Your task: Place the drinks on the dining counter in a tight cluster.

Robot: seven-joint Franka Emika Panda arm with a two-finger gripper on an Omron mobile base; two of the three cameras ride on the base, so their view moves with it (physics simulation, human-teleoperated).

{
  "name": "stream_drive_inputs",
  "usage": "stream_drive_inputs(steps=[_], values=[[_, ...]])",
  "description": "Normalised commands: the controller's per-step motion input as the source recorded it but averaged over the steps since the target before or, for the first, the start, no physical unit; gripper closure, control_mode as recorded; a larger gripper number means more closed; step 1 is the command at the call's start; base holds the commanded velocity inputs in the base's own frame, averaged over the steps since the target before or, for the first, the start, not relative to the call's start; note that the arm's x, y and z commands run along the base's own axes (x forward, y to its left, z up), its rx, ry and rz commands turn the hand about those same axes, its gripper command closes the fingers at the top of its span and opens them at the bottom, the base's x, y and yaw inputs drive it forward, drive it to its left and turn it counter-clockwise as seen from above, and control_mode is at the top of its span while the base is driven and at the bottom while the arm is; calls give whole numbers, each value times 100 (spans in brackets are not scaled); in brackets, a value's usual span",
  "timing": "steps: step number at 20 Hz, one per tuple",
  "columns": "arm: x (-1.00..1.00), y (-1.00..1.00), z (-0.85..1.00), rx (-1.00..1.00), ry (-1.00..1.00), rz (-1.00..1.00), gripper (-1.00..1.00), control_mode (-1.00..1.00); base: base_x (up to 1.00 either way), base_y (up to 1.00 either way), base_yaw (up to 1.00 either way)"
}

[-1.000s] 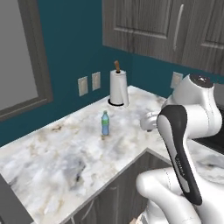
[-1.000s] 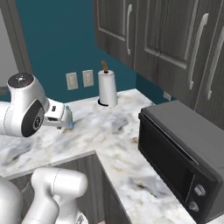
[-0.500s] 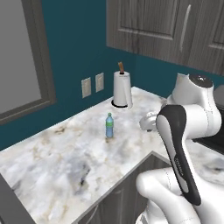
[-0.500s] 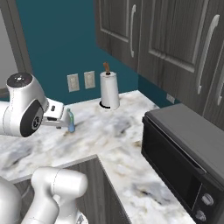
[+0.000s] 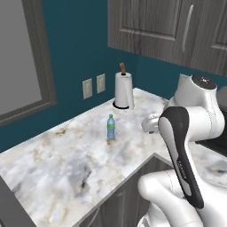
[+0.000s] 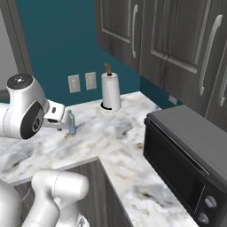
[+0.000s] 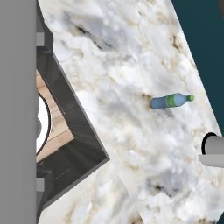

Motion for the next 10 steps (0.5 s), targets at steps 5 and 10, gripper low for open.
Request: stream_drive_inputs(steps=[5,10], values=[[19,0,0,0,0,2,-100,-100,0,0,0],[92,21,0,0,4,15,-100,-100,0,0,0]])
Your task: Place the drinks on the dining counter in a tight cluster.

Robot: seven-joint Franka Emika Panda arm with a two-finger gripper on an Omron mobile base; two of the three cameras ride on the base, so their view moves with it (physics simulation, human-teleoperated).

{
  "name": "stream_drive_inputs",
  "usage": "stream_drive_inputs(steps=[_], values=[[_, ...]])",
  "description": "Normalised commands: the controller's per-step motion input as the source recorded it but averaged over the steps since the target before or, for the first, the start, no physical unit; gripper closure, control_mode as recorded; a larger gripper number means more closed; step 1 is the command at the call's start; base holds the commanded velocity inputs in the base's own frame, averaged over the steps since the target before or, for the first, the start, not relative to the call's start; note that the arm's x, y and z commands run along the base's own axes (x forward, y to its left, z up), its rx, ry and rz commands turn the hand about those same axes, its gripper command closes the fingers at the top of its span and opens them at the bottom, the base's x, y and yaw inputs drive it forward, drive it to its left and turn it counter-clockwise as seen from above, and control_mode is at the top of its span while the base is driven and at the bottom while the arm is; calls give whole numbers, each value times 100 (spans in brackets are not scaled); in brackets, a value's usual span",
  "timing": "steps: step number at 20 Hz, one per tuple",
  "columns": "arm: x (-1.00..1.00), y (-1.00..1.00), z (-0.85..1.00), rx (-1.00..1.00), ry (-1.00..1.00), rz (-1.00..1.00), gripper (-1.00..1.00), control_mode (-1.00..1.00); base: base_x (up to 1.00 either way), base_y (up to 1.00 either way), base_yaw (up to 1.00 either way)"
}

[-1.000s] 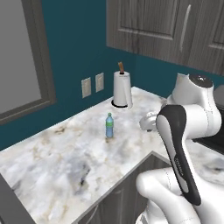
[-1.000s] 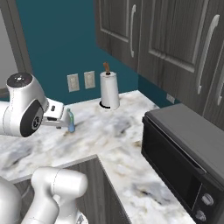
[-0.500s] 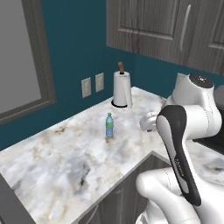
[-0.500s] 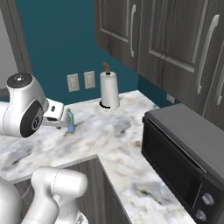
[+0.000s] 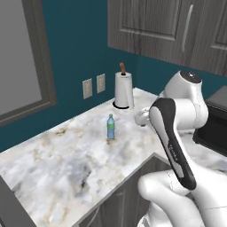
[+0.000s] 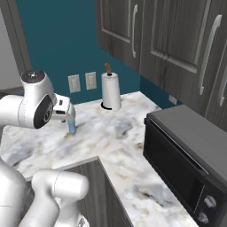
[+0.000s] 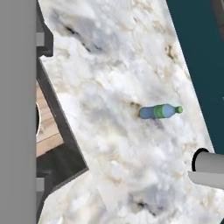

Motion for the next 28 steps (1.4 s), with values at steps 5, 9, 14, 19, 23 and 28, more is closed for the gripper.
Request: stream_drive_inputs(steps=[5,9,14,19,23,28], values=[[84,11,-7,0,0,26,-100,-100,0,0,0],[72,29,-26,-4,0,3,-100,-100,0,0,0],[54,9,-36,0,0,0,-100,-100,0,0,0],[60,10,-40,0,0,0,-100,-100,0,0,0],[50,17,-29,0,0,0,-100,-100,0,0,0],[36,23,-10,-2,0,0,-100,-100,0,0,0]])
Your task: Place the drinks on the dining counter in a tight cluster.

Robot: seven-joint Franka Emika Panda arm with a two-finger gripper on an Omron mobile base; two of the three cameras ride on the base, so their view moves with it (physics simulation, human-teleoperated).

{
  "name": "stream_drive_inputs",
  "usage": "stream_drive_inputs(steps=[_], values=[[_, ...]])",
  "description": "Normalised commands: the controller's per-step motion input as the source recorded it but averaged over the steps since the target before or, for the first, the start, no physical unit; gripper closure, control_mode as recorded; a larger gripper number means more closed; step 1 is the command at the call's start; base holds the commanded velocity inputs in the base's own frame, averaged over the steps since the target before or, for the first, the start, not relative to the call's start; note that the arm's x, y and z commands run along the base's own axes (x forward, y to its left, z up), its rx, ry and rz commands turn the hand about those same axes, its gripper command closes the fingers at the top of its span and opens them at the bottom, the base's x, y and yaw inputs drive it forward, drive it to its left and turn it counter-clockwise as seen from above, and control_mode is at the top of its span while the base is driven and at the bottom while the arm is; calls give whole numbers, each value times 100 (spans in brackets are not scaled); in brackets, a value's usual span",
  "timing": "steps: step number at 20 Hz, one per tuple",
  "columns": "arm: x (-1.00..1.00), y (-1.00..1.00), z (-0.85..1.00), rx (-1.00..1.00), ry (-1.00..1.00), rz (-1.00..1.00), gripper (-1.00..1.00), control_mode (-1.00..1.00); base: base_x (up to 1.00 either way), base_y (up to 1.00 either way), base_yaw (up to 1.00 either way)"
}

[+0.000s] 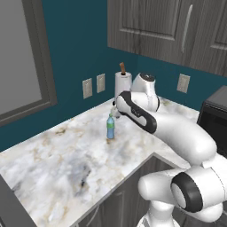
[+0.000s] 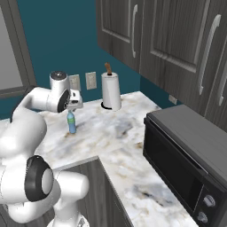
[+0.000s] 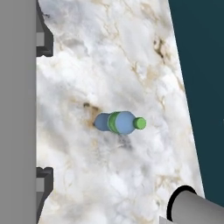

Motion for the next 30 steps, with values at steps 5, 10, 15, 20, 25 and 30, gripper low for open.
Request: stream_drive_inputs(steps=[5,10,15,20,25,30], values=[[30,21,-15,-1,-1,0,-100,-100,0,0,0],[28,5,-20,-1,-1,0,-100,-100,0,0,0],[19,0,-29,0,0,0,-100,-100,0,0,0],[12,0,-25,0,0,0,-100,-100,0,0,0],[6,0,-14,2,-2,6,-100,-100,0,0,0],[0,-13,-1,12,-2,28,-100,-100,0,0,0]])
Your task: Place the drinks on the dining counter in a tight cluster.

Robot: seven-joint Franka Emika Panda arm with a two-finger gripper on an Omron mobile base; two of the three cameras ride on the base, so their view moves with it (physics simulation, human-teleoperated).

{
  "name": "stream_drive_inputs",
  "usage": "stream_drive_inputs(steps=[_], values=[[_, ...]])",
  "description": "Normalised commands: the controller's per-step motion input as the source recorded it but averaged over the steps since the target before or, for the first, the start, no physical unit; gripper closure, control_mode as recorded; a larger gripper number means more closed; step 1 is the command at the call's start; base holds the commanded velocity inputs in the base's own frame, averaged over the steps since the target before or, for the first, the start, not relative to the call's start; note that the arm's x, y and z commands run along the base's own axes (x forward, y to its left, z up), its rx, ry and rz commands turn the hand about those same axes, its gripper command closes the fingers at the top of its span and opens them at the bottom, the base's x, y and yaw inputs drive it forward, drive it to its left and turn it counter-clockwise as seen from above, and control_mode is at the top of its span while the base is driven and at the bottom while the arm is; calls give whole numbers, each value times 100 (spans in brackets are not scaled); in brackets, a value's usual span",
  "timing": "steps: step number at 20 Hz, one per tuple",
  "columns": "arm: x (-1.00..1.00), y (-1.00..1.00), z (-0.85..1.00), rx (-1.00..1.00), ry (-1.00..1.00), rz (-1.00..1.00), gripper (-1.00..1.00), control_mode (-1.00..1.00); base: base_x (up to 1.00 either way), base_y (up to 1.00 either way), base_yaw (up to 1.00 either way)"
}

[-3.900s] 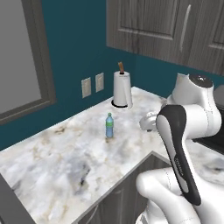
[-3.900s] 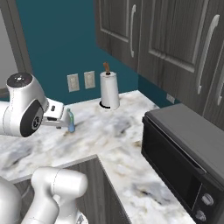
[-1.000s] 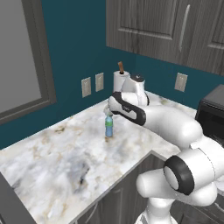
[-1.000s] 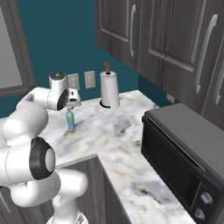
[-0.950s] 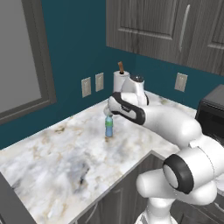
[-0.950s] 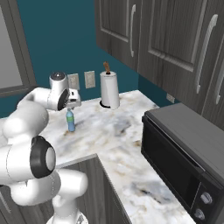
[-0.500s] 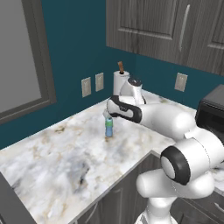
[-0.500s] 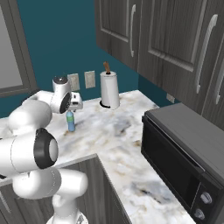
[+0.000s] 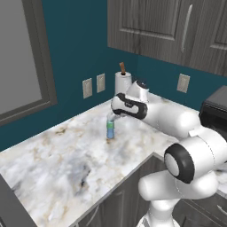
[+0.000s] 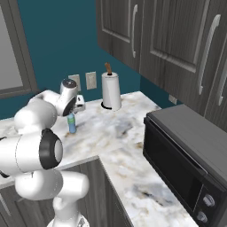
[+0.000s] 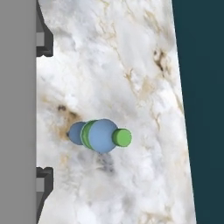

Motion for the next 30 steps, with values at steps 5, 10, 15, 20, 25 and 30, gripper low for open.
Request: stream_drive_inputs(steps=[5,10,15,20,25,30], values=[[19,-24,0,9,-1,25,-100,-100,0,0,0],[30,0,0,-6,6,0,-100,-100,0,0,0],[13,0,0,-8,6,0,-100,-100,0,0,0],[1,9,-17,-5,3,-3,-100,-100,0,0,0],[0,22,-34,-1,0,-3,-100,-100,0,0,0],[2,13,-1,0,-2,0,-100,-100,0,0,0]])
